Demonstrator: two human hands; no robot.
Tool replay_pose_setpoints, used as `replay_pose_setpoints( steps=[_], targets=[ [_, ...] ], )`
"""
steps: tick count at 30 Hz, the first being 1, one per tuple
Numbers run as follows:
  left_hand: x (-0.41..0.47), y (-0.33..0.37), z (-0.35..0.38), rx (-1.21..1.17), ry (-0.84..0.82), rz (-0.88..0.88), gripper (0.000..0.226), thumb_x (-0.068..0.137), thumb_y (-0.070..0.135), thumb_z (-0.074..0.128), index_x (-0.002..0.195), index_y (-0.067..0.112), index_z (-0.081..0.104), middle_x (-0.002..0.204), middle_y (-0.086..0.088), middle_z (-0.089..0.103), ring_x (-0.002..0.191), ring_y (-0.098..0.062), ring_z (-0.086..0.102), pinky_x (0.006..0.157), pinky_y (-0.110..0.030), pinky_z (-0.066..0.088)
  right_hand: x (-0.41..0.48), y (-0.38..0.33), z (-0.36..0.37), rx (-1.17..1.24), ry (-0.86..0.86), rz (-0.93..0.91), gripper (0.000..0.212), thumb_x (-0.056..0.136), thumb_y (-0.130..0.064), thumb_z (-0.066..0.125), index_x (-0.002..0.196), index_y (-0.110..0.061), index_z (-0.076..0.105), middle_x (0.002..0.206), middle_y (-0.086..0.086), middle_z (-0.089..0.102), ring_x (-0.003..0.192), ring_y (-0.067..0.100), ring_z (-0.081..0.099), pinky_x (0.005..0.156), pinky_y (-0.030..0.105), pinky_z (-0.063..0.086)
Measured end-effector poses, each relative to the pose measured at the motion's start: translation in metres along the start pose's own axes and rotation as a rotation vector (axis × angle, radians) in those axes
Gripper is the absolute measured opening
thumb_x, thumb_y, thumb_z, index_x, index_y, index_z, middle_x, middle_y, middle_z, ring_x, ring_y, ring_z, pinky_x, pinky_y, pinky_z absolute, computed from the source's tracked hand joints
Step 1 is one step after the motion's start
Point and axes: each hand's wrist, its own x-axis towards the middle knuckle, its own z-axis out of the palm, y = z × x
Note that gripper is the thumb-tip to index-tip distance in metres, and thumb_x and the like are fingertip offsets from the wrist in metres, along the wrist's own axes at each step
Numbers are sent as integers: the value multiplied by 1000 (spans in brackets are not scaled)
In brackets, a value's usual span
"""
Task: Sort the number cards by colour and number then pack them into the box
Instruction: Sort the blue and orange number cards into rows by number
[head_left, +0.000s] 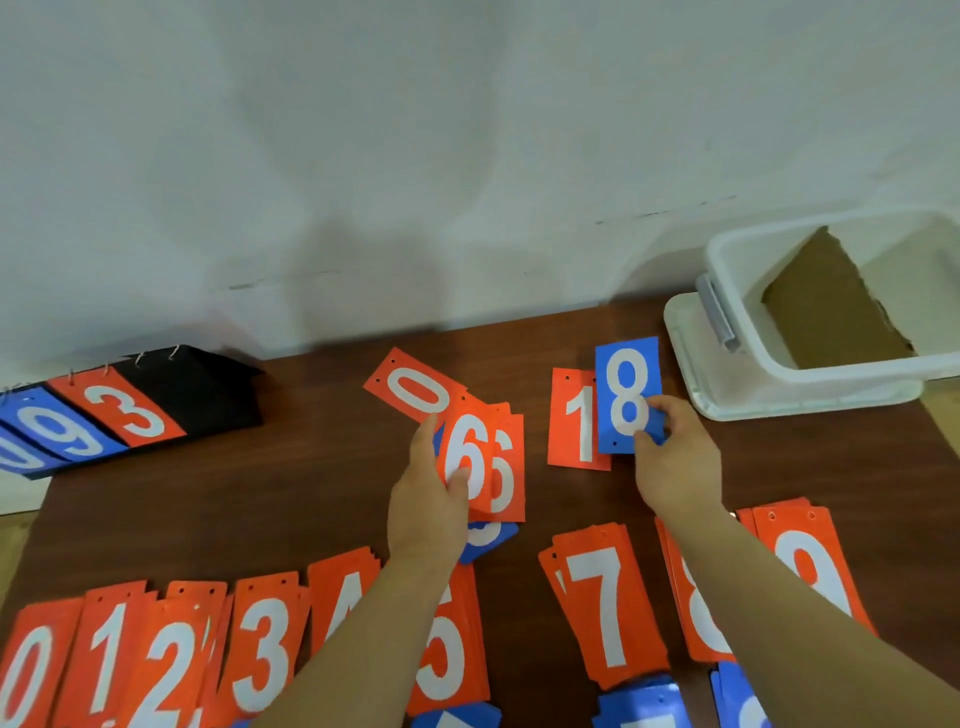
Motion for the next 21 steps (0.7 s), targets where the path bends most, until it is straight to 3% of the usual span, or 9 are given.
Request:
replay_pose_setpoints(
  steps=[3, 6, 8, 11, 14, 16, 17, 19, 21],
  targets=[
    [-5, -4, -21, -54, 19, 12, 45, 102, 33, 57, 146, 34, 46, 147, 6, 53, 131, -19, 55, 101, -39, 52, -24, -17, -14, 98, -26, -82, 42, 93, -9, 68, 127, -29, 55, 125, -9, 64, 110, 9, 61, 74, 14, 47],
    [-22, -11, -51, -171, 47, -10, 34, 103, 29, 56, 137, 32, 57, 140, 7, 58, 121, -8, 55, 92, -20, 51, -57, -39, -23, 143, -216, -137, 33, 89, -3, 69, 109, -29, 63, 109, -10, 72, 104, 13, 68, 89, 37, 57],
    [-39, -20, -76, -252, 40, -11, 33, 103, 23, 56, 135, 30, 60, 131, 13, 57, 112, -2, 52, 76, -7, 40, -84, -64, -31, 193, -503, -97, 28, 91, 6, 63, 105, -18, 68, 103, 4, 76, 100, 25, 72, 88, 46, 57],
    [-73, -38, -120, -389, -11, -22, 30, 102, 22, 60, 129, 34, 65, 125, 16, 59, 111, -6, 58, 78, -14, 50, -128, -105, -40, 17, -935, -127, 25, 93, 6, 61, 106, -12, 72, 110, 8, 75, 103, 23, 72, 92, 41, 58],
    [-116, -58, -154, -514, -199, 1, 24, 98, 27, 66, 120, 36, 70, 117, 17, 69, 105, -8, 66, 86, -33, 60, -175, -136, -30, -209, -1165, -258, 29, 91, -4, 68, 112, -24, 72, 118, 2, 71, 109, 18, 69, 95, 38, 58],
    [-145, -73, -171, -491, -323, 75, 28, 94, 25, 72, 119, 37, 72, 115, 14, 73, 102, -8, 70, 87, -35, 61, -204, -147, -15, -348, -1144, -339, 33, 88, -13, 72, 112, -35, 69, 116, 3, 68, 104, 19, 69, 90, 41, 60],
    [-157, -80, -179, -464, -354, 106, 32, 92, 22, 75, 118, 40, 71, 117, 14, 72, 100, -8, 71, 86, -34, 61, -218, -150, -6, -395, -1055, -387, 33, 86, -17, 75, 110, -38, 67, 113, 1, 67, 101, 18, 68, 88, 40, 60],
    [-179, -96, -194, -443, -337, 136, 38, 89, 18, 77, 117, 42, 70, 112, 21, 70, 86, -6, 70, 77, -28, 60, -245, -152, 11, -341, -783, -445, 34, 83, -21, 79, 106, -40, 63, 108, -6, 63, 93, 13, 65, 82, 32, 58],
    [-196, -109, -205, -464, -247, 119, 38, 88, 18, 78, 117, 41, 69, 110, 28, 65, 78, 7, 63, 68, -12, 53, -273, -148, 27, -124, -502, -411, 39, 83, -22, 80, 111, -38, 57, 108, -10, 61, 88, 10, 64, 73, 27, 55]
  ],
)
